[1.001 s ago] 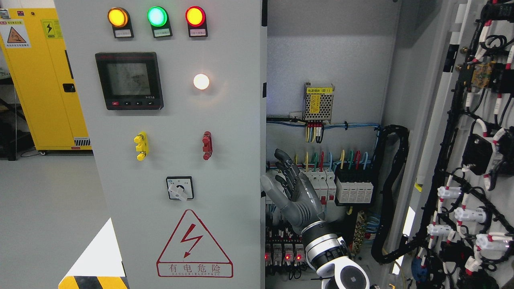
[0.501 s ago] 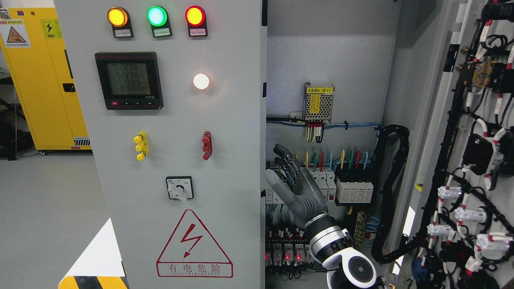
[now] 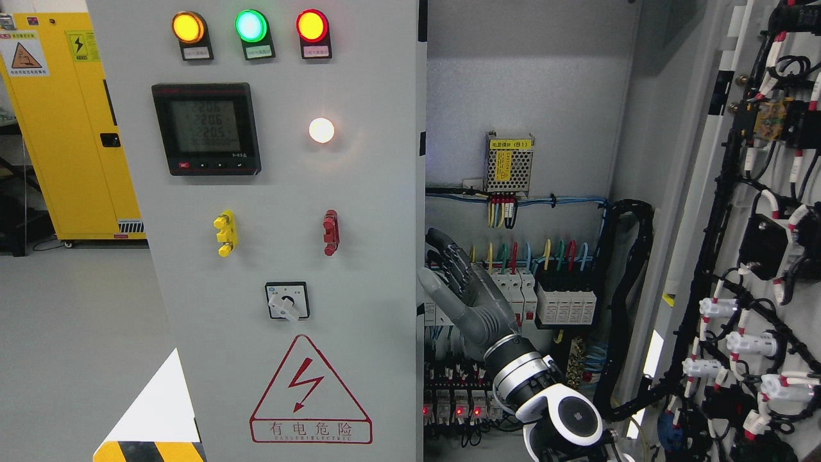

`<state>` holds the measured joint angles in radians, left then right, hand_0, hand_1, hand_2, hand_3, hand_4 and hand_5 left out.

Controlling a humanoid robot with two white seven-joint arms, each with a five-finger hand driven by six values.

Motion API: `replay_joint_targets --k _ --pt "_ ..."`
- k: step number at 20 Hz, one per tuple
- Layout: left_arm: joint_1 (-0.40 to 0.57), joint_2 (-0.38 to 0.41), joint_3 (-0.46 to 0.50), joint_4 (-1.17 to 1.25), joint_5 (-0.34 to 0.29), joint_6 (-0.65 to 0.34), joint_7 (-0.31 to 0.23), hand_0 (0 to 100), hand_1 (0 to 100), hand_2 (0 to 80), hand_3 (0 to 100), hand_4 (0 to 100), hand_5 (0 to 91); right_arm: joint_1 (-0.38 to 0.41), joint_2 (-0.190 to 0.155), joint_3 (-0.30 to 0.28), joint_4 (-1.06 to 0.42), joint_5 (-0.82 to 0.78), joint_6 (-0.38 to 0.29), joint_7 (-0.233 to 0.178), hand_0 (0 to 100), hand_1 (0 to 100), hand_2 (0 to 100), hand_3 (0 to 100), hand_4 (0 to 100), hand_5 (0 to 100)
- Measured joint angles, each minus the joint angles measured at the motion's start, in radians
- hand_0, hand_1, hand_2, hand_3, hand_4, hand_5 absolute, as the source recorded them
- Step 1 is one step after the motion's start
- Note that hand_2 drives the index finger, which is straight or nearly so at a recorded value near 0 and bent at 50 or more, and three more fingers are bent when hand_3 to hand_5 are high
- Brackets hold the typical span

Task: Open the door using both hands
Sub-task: 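Push the warning-sign door outward with the right hand, swinging it open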

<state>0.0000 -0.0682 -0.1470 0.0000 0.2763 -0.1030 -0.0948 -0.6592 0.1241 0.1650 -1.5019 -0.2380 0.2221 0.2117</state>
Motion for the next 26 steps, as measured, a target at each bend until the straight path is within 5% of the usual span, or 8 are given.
replay_joint_targets --k 3,26 --pt "0.0 -0.001 0.0 0.0 0.0 0.0 0.0 12 56 0.0 0 0 0.0 -0.009 0.0 -0.003 0.015 -0.026 0.0 0.011 0 50 4 0 0 0" --pt "0.0 -0.001 0.0 0.0 0.0 0.0 0.002 12 56 0.0 0 0 0.0 -0.067 -0.006 -0.072 0.088 -0.063 0.001 0.35 0 50 4 0 0 0"
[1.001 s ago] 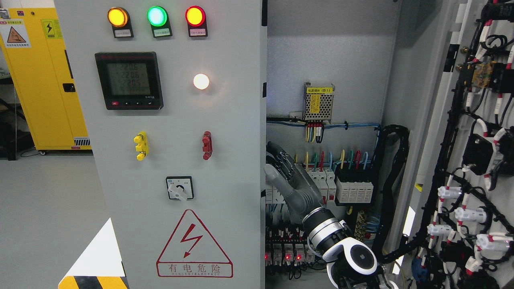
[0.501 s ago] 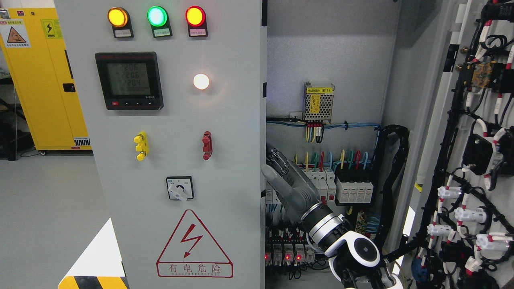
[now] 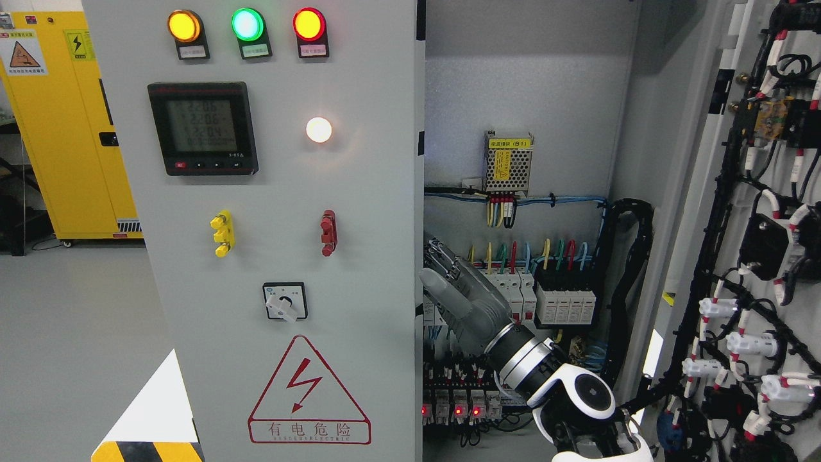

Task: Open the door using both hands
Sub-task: 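Push the warning-sign door outward with the right hand, swinging it open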

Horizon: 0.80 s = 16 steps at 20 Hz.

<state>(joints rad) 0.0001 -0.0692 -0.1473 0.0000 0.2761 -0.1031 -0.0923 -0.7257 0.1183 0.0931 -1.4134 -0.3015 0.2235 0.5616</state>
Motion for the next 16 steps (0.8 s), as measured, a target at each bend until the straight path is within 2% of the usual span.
replay_joint_targets --k 5,7,16 --pt "0.0 0.0 0.0 0.0 0.0 0.0 -0.001 12 56 0.0 0 0 0.0 -0.006 -0.001 -0.009 0.007 -0.04 0.021 0.026 0 50 4 0 0 0" --pt "0.0 0.001 0.0 0.0 0.0 0.0 -0.002 12 56 0.0 0 0 0.0 -0.008 0.0 -0.008 0.006 -0.072 0.036 0.072 0 50 4 0 0 0" --pt "0.0 0.001 -0.001 0.0 0.0 0.0 -0.004 12 56 0.0 0 0 0.0 0.013 -0.006 -0.018 -0.02 -0.179 0.058 0.098 0 50 4 0 0 0"
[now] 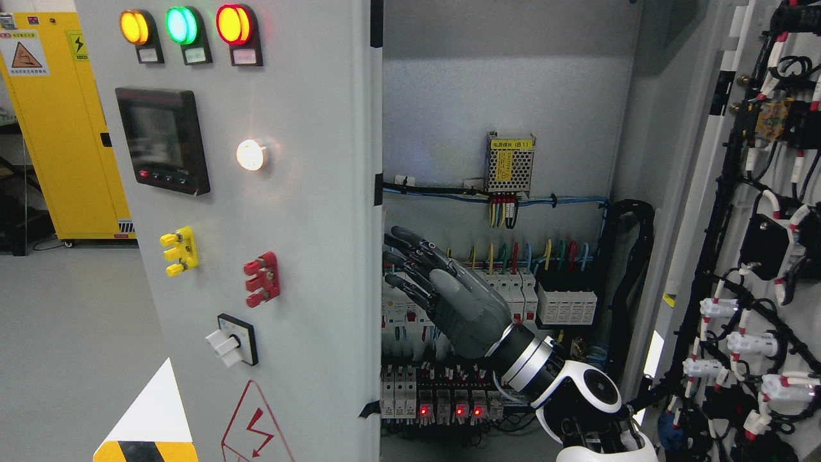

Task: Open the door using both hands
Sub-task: 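Push the warning-sign door outward with the right hand, swinging it open, then withdraw the right hand down out of the cabinet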

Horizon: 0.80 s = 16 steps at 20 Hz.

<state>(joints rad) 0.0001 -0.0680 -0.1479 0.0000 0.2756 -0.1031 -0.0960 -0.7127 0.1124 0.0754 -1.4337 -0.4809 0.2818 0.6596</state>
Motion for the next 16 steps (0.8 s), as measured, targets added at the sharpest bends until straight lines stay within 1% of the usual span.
replay_joint_targets --k 4,7,12,16 --pt "0.0 0.0 0.0 0.0 0.0 0.0 0.0 12 56 0.0 0 0 0.0 0.03 -0.009 0.008 -0.025 -0.047 0.005 0.001 0 50 4 0 0 0" --pt "0.0 0.0 0.0 0.0 0.0 0.0 0.0 12 56 0.0 0 0 0.0 0.056 -0.018 0.037 -0.046 -0.062 0.029 0.003 0 50 4 0 0 0" --pt "0.0 0.0 0.0 -0.002 0.0 0.0 0.0 12 56 0.0 0 0 0.0 0.098 -0.032 0.11 -0.081 -0.074 0.071 0.002 0 50 4 0 0 0" --pt "0.0 0.0 -0.001 -0.019 -0.001 0.0 0.0 12 56 0.0 0 0 0.0 0.131 -0.045 0.196 -0.109 -0.072 0.079 -0.007 0 50 4 0 0 0"
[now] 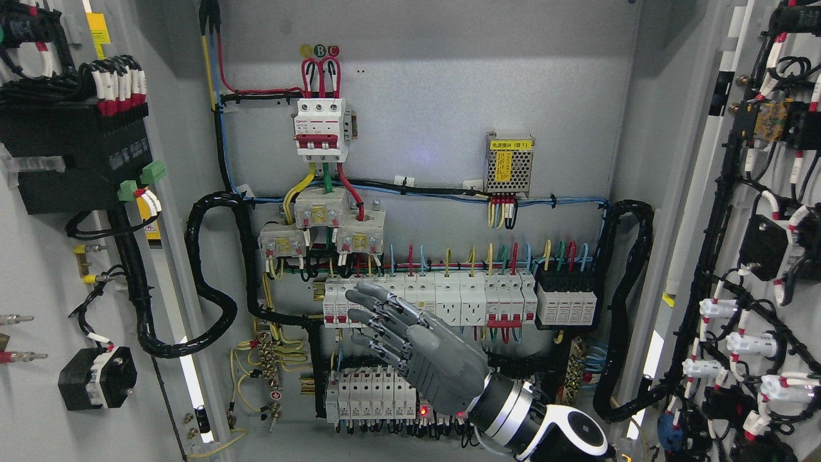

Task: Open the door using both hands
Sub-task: 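Withdraw the right hand down out of the cabinet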

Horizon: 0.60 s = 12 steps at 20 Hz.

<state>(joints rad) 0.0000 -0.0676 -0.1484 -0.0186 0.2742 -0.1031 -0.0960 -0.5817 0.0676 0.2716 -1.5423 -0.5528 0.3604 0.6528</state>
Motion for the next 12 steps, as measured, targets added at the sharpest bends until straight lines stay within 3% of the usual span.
replay_joint_targets --k 4,12 --pt "0.0 0.001 0.0 -0.012 -0.001 -0.001 0.0 12 56 0.0 0 0 0.0 0.035 -0.019 0.099 -0.023 0.045 -0.002 -0.003 0 50 4 0 0 0" --pt "0.0 0.001 0.0 -0.022 -0.002 0.001 0.0 12 56 0.0 0 0 0.0 0.073 -0.006 0.281 -0.045 0.128 -0.007 -0.007 0 50 4 0 0 0"
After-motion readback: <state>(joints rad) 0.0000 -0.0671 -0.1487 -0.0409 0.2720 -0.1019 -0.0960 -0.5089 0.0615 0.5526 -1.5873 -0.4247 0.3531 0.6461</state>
